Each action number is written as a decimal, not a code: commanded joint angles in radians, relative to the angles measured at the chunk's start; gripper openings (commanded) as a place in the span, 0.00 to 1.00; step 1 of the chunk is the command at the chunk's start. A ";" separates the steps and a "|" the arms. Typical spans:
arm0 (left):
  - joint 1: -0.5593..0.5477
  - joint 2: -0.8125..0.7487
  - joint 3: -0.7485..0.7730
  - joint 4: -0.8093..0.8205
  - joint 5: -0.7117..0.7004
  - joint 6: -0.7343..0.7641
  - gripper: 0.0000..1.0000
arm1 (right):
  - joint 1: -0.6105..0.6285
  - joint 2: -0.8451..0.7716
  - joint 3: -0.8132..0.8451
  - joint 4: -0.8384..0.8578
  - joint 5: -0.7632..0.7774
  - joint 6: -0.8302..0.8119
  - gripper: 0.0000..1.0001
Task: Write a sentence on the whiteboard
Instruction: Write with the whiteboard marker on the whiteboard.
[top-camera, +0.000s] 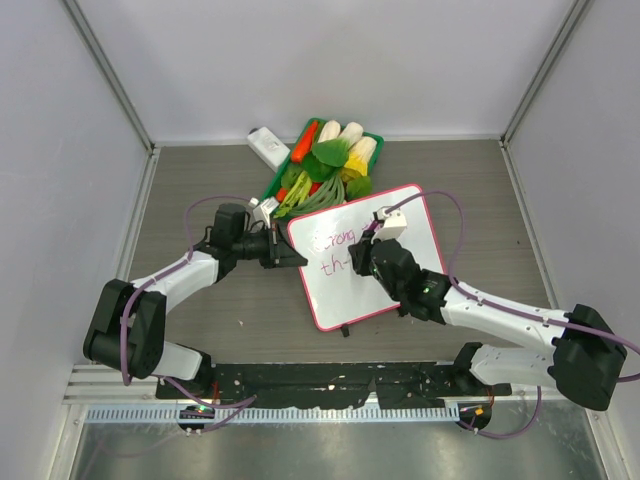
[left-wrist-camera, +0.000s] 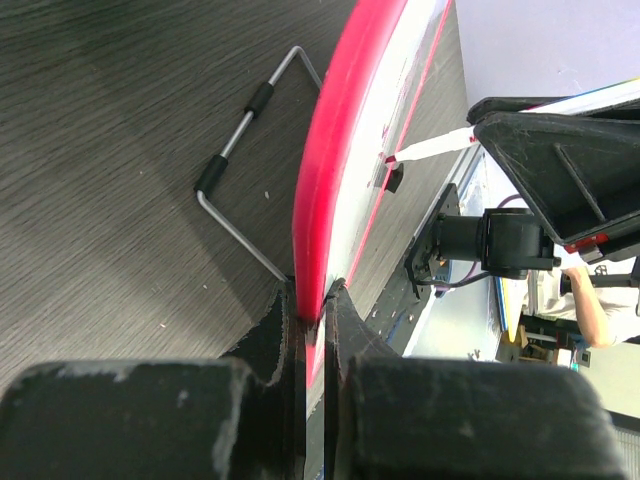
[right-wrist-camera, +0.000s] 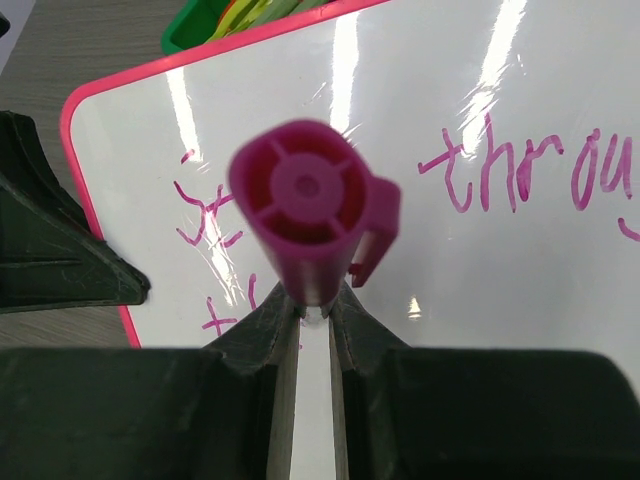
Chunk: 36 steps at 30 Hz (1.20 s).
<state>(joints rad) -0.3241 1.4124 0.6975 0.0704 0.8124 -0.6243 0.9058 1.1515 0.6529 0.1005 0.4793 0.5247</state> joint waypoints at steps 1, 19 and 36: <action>0.010 0.002 0.008 -0.044 -0.134 0.084 0.00 | -0.013 -0.019 0.028 -0.019 0.082 -0.038 0.02; 0.008 0.002 0.008 -0.047 -0.134 0.086 0.00 | -0.030 0.037 0.091 0.008 -0.005 -0.060 0.02; 0.010 0.003 0.008 -0.046 -0.136 0.086 0.00 | -0.030 -0.009 -0.024 -0.051 -0.062 -0.002 0.01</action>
<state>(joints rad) -0.3241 1.4124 0.6975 0.0681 0.8120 -0.6239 0.8795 1.1557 0.6636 0.0814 0.4164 0.5102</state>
